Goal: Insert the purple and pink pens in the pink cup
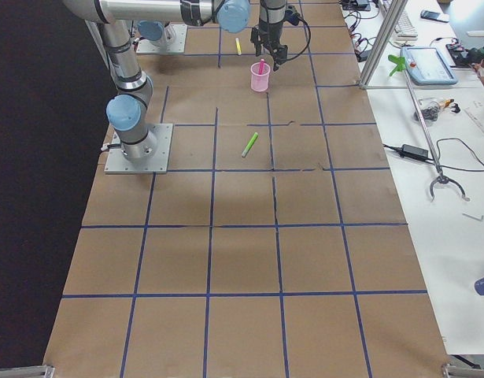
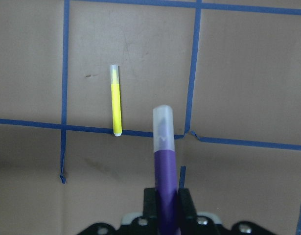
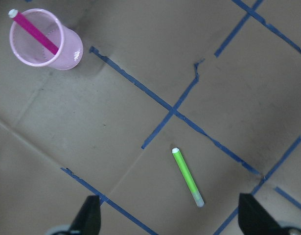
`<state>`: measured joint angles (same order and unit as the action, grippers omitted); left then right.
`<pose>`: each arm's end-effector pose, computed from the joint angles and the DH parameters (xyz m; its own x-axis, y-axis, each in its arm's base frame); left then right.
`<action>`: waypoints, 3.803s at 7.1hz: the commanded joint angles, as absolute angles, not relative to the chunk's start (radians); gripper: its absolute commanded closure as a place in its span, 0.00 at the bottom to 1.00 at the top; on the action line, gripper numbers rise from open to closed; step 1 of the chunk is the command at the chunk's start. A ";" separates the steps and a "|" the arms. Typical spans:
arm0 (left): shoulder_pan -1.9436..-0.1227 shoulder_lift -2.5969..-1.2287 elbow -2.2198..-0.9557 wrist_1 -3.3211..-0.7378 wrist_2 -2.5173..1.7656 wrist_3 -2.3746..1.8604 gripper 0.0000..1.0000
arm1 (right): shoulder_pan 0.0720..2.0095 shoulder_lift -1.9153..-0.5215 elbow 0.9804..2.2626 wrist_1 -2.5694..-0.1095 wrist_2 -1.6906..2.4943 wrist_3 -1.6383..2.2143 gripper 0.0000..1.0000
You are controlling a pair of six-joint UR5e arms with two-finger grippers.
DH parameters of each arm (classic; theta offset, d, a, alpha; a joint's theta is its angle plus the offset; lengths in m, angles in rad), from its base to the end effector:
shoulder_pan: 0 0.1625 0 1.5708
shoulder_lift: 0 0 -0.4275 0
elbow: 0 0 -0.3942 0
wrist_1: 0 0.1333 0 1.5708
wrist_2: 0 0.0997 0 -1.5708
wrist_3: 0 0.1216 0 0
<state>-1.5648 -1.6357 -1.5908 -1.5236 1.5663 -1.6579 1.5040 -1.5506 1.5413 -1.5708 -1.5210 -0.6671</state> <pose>-0.1308 -0.5163 0.4304 0.0930 -0.9949 -0.0380 -0.9957 -0.0931 0.0012 0.1054 -0.5118 0.4731 -0.8242 -0.5653 -0.0333 -0.5641 0.8248 -0.0381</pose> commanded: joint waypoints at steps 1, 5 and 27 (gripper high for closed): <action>-1.642 -1.664 -1.588 -1.470 1.552 -1.750 1.00 | 1.483 -1.574 1.542 -1.549 -1.542 -0.435 0.00; -1.720 -1.695 -1.594 -1.380 1.349 -1.830 1.00 | 1.411 -1.627 1.549 -1.479 -1.536 -0.215 0.00; -1.802 -1.857 -1.893 -0.779 1.109 -1.832 0.89 | 1.566 -1.605 1.539 -1.471 -1.572 0.229 0.00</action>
